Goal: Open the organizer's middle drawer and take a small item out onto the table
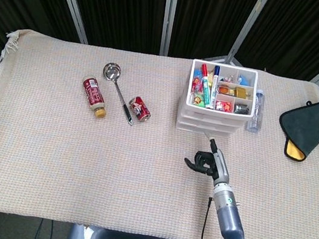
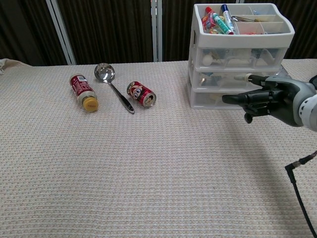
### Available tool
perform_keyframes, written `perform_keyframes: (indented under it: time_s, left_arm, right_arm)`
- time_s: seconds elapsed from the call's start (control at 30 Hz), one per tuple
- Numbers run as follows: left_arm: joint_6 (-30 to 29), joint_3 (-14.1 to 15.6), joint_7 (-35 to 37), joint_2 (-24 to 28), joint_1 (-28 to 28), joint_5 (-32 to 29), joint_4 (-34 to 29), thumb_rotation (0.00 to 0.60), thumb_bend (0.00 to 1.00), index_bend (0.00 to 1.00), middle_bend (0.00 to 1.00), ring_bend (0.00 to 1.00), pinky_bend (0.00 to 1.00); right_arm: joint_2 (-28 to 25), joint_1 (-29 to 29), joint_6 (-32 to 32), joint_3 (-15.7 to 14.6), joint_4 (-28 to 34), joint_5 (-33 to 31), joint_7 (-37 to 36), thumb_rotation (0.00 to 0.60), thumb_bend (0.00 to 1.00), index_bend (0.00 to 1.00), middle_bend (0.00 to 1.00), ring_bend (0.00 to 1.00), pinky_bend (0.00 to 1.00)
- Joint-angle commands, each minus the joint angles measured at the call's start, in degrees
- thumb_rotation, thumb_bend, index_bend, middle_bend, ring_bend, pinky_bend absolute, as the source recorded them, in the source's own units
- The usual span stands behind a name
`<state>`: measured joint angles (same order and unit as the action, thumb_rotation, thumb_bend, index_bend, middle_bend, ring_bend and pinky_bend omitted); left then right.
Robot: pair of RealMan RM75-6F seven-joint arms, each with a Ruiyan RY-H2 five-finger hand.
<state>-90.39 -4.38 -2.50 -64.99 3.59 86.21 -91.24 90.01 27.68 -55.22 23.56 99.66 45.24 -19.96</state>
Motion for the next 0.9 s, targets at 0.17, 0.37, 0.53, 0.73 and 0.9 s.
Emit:
perform_keyframes:
  time_s: [0.17, 0.37, 0.53, 0.73, 0.9]
  left_arm:
    - [0.5, -0.2, -0.2, -0.2, 0.2, -0.6, 0.2, 0.600, 0.02, 0.00, 0.00, 0.00, 0.00]
    - [1.1, -0.3, -0.4, -0.4, 0.4, -1.0, 0.3, 0.600, 0.02, 0.00, 0.00, 0.00, 0.00]
    - [1.3, -0.3, -0.6, -0.3, 0.4, -1.2, 0.2, 0.600, 0.02, 0.00, 0.00, 0.00, 0.00]
    - [1.5, -0.2, -0.8, -0.3, 0.5, -1.2, 0.1, 0.600, 0.02, 0.00, 0.00, 0.00, 0.00]
    - [1.0, -0.2, -0.7, -0.3, 0.4, -0.9, 0.1, 0.600, 0.02, 0.00, 0.00, 0.00, 0.00]
  right_arm:
    - [2.7, 0.3, -2.3, 1.1, -1.7, 2.3, -1.8, 0.600, 0.15, 0.12, 0.77, 0.83, 0.70]
    - [3.9, 0.2, -3.2, 1.9, -3.1, 3.4, -3.1, 0.600, 0.15, 0.14, 0.77, 0.83, 0.70]
    - [4.3, 0.8, -1.9, 2.7, -4.7, 1.8, -3.7, 0.600, 0.17, 0.14, 0.77, 0.82, 0.70]
    - [5.3, 1.9, -0.6, 3.7, -6.7, 0.1, -3.7, 0.600, 0.17, 0.17, 0.76, 0.82, 0.70]
    - [5.6, 2.4, -0.3, 4.4, -7.9, -0.6, -3.5, 0.600, 0.17, 0.17, 0.75, 0.82, 0.70]
